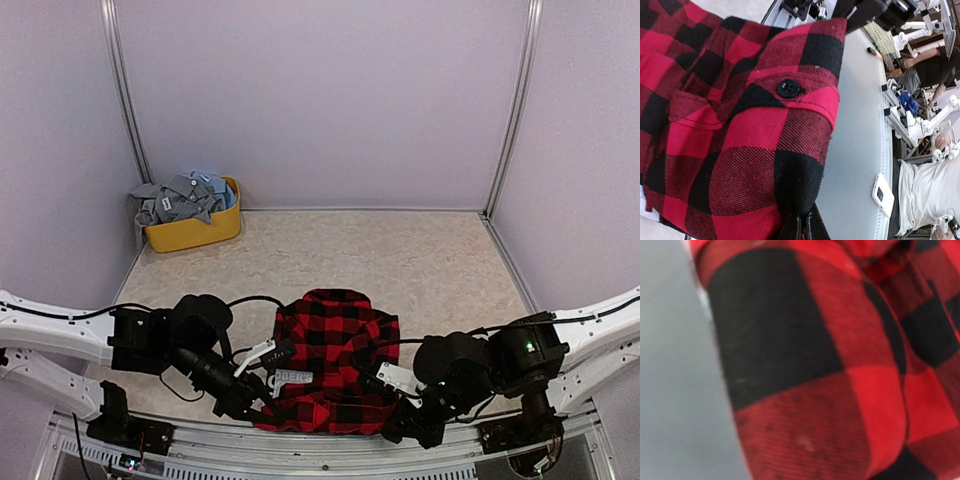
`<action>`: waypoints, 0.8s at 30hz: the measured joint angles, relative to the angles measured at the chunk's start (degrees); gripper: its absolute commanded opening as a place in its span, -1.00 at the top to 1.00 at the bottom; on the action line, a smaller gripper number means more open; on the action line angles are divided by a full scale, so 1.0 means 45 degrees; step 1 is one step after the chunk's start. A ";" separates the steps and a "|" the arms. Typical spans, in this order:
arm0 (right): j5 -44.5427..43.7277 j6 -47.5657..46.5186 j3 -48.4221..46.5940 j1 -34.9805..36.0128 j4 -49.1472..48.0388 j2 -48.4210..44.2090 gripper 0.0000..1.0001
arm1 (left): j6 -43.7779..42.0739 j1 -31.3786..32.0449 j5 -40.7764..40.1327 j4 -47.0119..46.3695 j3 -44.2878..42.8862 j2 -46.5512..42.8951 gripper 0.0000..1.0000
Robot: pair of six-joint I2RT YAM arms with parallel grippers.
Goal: Fold and stack the long sleeve shirts
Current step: Fold the 2/3-rectangle-folded shirt at the center of the board.
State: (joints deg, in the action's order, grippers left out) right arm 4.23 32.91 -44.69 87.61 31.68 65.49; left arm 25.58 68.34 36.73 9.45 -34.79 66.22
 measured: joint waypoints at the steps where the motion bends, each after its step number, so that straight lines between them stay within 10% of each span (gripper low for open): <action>1: 0.0112 -0.0005 -0.0146 -0.0063 0.0126 -0.0087 1.00 | 0.0029 -0.0209 0.0068 0.0024 -0.0131 -0.0102 1.00; 24: 0.4080 -0.1914 -0.2545 -0.9530 0.1146 0.1933 1.00 | 0.0044 -0.6130 0.2545 0.0180 -0.5387 0.5416 1.00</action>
State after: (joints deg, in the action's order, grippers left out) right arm 22.59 24.29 -56.14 44.73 36.84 74.19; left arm 25.78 40.75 48.18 10.26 -59.02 90.59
